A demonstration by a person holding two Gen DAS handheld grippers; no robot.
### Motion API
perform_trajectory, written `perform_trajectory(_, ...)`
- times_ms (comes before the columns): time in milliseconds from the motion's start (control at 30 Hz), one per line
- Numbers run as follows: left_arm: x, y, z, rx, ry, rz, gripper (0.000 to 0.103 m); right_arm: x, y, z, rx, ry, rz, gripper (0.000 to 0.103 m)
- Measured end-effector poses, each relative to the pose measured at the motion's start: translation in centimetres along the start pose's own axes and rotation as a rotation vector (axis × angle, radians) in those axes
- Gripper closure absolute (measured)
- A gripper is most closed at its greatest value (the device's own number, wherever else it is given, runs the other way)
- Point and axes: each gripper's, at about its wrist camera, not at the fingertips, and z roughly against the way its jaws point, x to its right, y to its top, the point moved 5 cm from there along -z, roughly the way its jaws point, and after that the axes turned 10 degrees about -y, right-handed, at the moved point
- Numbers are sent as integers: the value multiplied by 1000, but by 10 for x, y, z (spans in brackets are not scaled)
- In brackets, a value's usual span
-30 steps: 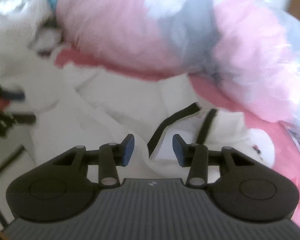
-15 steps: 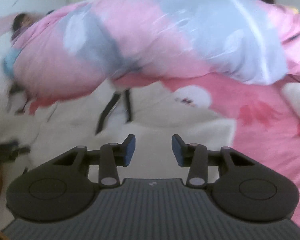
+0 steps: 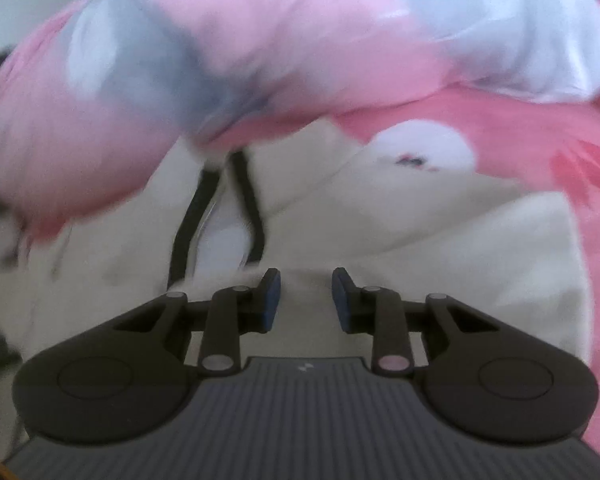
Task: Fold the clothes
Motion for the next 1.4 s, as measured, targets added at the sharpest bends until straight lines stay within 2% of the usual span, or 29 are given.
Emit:
perform_trajectory(100,0,0,0,3,2,3,4,-10,-5,19,-12,60,25,74)
perform_trajectory(233,-2,1,2,12,3,17,4,-54,-22,35,-75,179,195,74)
perform_trajectory(300,-4,1,2,11,0,22,4,-78,-27,27,-108,218,253,75)
perform_trajectory(400,-2,1,1,7,7,13,4,-100,-22,-8,-154,189,265,75)
perform_trajectory(500,-3,1,1,7,8,13,4,-102,1,-43,-94,120,199,77)
perform_trajectory(567,-3,1,2,8,7,15,4,-95,15,-47,-60,85,119,75)
perform_trajectory(600,-3,1,2,8,6,16,4,-93,18,-44,-56,92,89,75)
perform_trajectory(700,-3,1,1,8,8,16,4,-92,13,-15,-75,187,65,75)
perform_trajectory(833,-1,2,0,7,13,14,4,-114,-16,18,-160,303,188,74)
perform_trajectory(900,-1,2,0,6,17,11,4,-128,-29,11,-224,316,243,74)
perform_trajectory(967,0,2,-1,4,20,7,4,-141,-36,-7,-242,276,273,74)
perform_trajectory(1000,0,2,-1,4,20,7,4,-144,-32,-19,-230,262,247,75)
perform_trajectory(1133,-2,2,-1,2,17,10,3,-127,2,-48,-136,225,14,74)
perform_trajectory(1233,-1,1,-1,2,18,10,3,-95,12,-35,-118,190,-109,74)
perform_trajectory(1333,-1,1,-1,2,20,9,3,-66,6,2,-106,248,-147,74)
perform_trajectory(1400,0,1,0,2,21,8,3,-47,1,22,-95,249,-131,74)
